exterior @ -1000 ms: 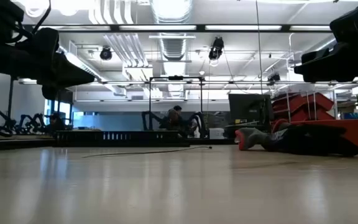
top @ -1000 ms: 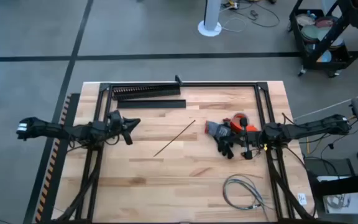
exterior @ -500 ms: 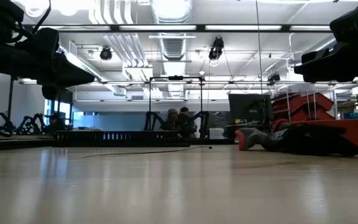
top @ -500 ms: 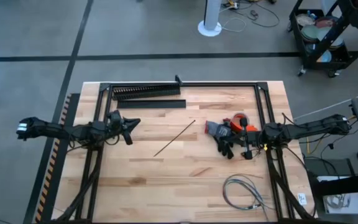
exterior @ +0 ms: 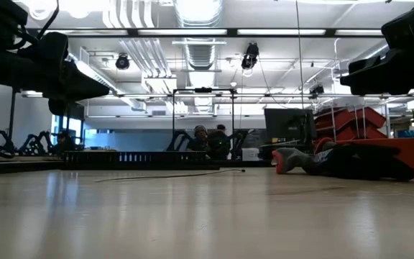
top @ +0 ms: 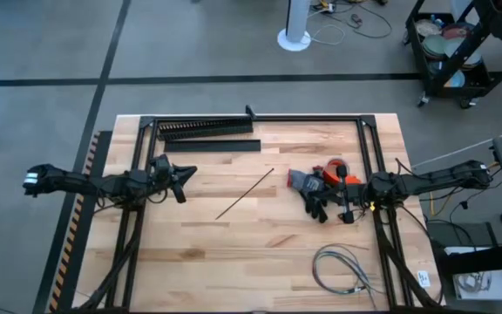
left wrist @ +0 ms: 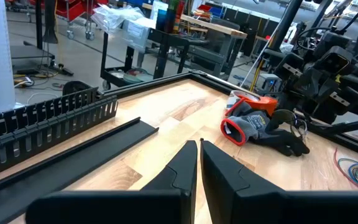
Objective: Ziptie cables
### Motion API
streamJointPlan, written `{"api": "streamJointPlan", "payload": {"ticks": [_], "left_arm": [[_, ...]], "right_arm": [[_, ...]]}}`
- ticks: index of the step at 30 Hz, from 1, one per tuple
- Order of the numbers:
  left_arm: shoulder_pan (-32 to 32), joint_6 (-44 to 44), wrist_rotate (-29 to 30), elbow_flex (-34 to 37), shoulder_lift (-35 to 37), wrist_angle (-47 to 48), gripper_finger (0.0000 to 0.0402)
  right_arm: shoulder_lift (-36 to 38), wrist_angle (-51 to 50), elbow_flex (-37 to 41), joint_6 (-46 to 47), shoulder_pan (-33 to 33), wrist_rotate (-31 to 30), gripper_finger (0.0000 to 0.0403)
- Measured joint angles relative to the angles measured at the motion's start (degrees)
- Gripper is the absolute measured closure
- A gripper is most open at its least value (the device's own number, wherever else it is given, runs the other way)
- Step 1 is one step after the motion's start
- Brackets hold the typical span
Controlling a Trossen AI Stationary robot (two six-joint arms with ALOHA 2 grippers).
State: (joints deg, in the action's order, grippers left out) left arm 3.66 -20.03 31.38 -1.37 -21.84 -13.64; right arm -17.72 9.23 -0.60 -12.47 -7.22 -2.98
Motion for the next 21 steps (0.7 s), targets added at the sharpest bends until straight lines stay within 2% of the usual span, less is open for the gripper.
{"api": "streamJointPlan", "payload": {"ticks": [14, 16, 19, 21], "left_arm": [[0.0, -0.9, 0.0, 0.0, 0.0, -2.6, 0.0393], [0.0, -1.8, 0.0, 0.0, 0.0, -4.7, 0.0393], [-0.1, 0.6, 1.2, 0.0, 0.0, -8.0, 0.0393], [-0.2, 2.3, 1.8, 0.0, -0.5, -11.4, 0.0393]], "right_arm": [[0.0, 1.7, 0.0, -2.2, 0.0, 0.0, 0.0401], [0.0, 3.6, 0.0, 2.3, 0.0, 0.3, 0.0401], [0.0, 5.3, 0.0, 19.1, 0.0, 0.3, 0.0401], [-0.1, 7.9, 0.0, 22.1, 0.0, -3.8, 0.0401]]}}
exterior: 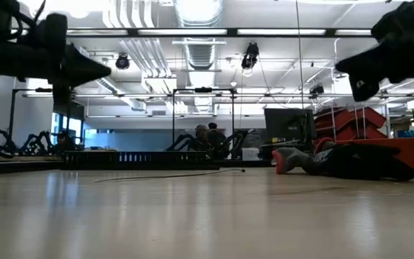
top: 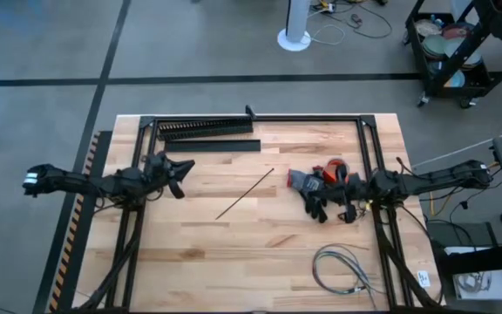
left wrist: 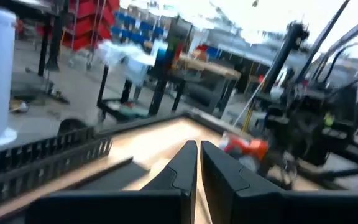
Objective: Ziptie cables
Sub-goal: Wrap the black zip tie on the cable
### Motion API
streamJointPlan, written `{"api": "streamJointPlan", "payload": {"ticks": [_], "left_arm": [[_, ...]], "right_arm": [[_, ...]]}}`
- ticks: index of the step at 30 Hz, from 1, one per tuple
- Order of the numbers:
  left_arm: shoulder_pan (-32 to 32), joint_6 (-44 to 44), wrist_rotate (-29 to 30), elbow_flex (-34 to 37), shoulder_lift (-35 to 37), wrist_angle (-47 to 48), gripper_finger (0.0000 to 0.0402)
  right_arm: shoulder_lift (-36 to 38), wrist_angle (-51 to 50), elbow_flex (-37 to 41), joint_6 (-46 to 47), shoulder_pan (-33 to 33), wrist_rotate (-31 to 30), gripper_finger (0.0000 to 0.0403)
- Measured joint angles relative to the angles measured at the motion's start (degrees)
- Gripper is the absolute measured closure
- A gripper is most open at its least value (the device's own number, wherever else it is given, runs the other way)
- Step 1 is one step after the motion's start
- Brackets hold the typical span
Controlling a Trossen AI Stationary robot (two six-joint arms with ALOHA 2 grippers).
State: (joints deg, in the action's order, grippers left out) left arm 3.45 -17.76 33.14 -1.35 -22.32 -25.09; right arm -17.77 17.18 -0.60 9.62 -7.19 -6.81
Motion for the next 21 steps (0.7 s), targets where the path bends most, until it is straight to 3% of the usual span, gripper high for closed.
{"api": "streamJointPlan", "payload": {"ticks": [3, 9, 14, 21], "left_arm": [[0.0, 0.0, -6.6, 0.0, -0.5, -3.1, 0.0393], [0.1, -5.0, -9.6, -0.5, -6.2, -5.4, 0.0400], [0.1, -3.7, -4.5, -6.5, -18.6, -5.8, 0.0401], [0.0, 6.2, 0.7, -19.8, -38.8, -6.1, 0.0389]], "right_arm": [[-2.2, 5.8, -0.1, 1.4, 0.1, -10.6, 0.0401], [-9.3, 11.7, -1.0, 3.0, -1.3, -6.7, 0.0401], [-19.5, 16.6, -3.6, 1.1, -3.1, -11.1, 0.0401], [-37.0, 15.8, -11.1, 1.4, -9.1, -11.3, 0.0401]]}}
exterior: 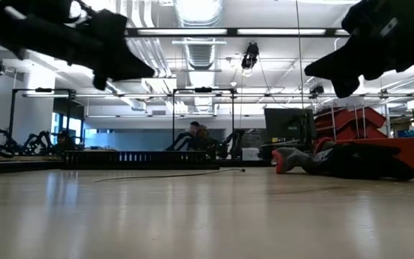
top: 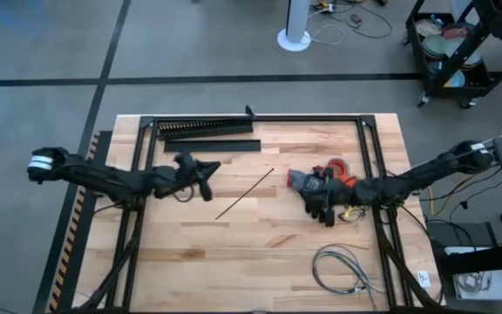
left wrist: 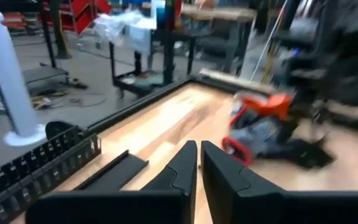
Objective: Ziptie cables
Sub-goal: Wrap the black zip tie on the cable
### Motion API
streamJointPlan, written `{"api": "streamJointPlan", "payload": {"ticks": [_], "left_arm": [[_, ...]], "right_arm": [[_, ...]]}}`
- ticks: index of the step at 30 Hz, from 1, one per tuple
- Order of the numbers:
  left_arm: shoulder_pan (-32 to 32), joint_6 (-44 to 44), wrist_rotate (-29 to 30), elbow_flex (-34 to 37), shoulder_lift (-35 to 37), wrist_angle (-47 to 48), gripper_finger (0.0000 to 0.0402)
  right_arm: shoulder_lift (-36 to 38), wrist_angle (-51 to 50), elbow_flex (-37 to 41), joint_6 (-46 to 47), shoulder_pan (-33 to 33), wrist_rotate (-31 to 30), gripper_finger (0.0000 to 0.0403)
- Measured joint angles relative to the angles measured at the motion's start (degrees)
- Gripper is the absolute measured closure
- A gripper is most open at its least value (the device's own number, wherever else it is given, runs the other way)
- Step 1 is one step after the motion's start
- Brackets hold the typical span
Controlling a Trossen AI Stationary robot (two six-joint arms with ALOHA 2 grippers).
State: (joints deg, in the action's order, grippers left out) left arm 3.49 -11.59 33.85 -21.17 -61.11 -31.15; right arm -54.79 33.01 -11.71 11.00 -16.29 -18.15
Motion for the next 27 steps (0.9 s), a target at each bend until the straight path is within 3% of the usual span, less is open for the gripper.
{"api": "streamJointPlan", "payload": {"ticks": [5, 12, 19, 24, 27], "left_arm": [[-0.4, 2.9, 0.5, -6.3, -11.4, 0.2, 0.0362], [-2.2, 3.0, -0.3, -13.6, -25.6, -0.2, 0.0286], [-2.7, 2.9, -0.3, -22.0, -39.7, -2.7, 0.0214], [-3.0, 2.9, 0.1, -29.7, -49.8, -2.5, 0.0206], [-3.0, 5.1, 0.1, -33.4, -54.1, -2.3, 0.0210]], "right_arm": [[-10.2, -0.9, -8.2, -0.3, -7.5, -4.4, 0.0401], [-19.4, -18.4, -20.5, 2.5, -13.3, -12.5, 0.0401], [-23.5, -19.4, -22.3, 7.8, -19.8, -23.6, 0.0401], [-24.5, -20.3, -21.3, 12.6, -22.7, -31.0, 0.0395], [-25.2, -21.2, -21.1, 15.4, -22.9, -31.5, 0.0373]]}}
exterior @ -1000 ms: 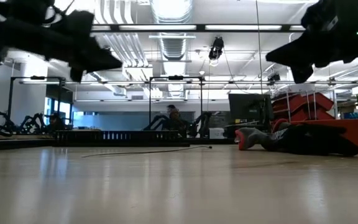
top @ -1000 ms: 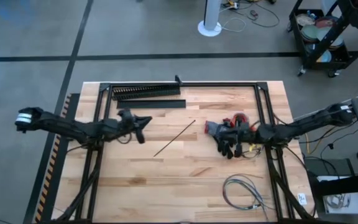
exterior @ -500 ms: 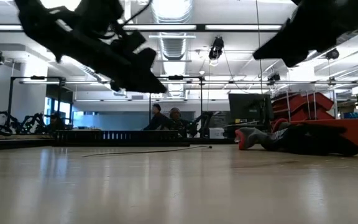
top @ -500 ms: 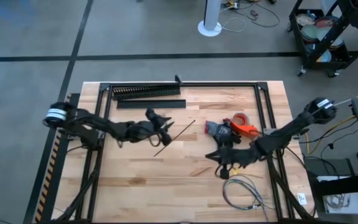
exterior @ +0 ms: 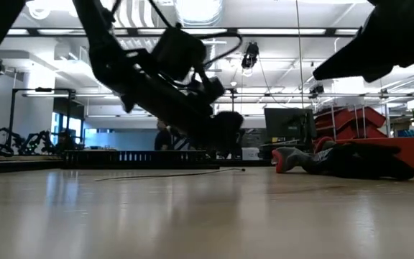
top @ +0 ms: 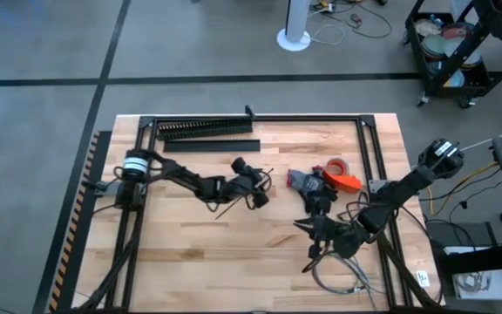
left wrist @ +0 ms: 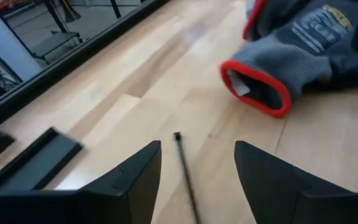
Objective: Ziptie cables
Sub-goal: Wrap the black zip tie on the cable
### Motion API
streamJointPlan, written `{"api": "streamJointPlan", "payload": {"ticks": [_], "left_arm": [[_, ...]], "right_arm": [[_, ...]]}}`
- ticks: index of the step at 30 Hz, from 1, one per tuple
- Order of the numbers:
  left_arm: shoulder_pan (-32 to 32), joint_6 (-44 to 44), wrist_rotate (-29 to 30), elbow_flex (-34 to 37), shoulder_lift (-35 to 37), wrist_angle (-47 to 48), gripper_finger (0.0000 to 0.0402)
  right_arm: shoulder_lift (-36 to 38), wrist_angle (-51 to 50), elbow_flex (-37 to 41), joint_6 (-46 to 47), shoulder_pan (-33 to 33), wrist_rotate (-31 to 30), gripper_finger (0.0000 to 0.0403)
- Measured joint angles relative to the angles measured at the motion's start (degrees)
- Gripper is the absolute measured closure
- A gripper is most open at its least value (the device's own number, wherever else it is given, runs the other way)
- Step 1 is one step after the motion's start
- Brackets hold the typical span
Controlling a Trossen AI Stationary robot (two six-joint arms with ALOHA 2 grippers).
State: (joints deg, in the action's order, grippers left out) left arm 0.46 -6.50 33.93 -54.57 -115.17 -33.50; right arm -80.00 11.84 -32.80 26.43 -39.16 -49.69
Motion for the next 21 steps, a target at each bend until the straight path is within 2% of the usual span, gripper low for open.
{"api": "streamJointPlan", "payload": {"ticks": [8, 10, 13, 21], "left_arm": [[-2.0, -0.4, -0.4, -2.0, -3.2, 0.0, 0.0185], [-3.1, -1.9, -2.8, -2.0, -3.2, 0.6, 0.0175], [-4.6, -4.3, -6.2, -2.0, -3.2, 0.7, 0.0166], [-5.8, -3.2, -6.4, -1.9, -6.2, -2.1, 0.0184]], "right_arm": [[-2.7, -4.3, 0.1, 7.4, -0.1, 0.6, 0.0302], [-3.2, -4.5, 0.1, 8.1, -0.1, 0.6, 0.0293], [-3.7, -4.6, 0.1, 7.8, -0.1, 0.6, 0.0287], [-3.8, -4.7, 0.1, 6.7, -0.1, 0.6, 0.0300]]}}
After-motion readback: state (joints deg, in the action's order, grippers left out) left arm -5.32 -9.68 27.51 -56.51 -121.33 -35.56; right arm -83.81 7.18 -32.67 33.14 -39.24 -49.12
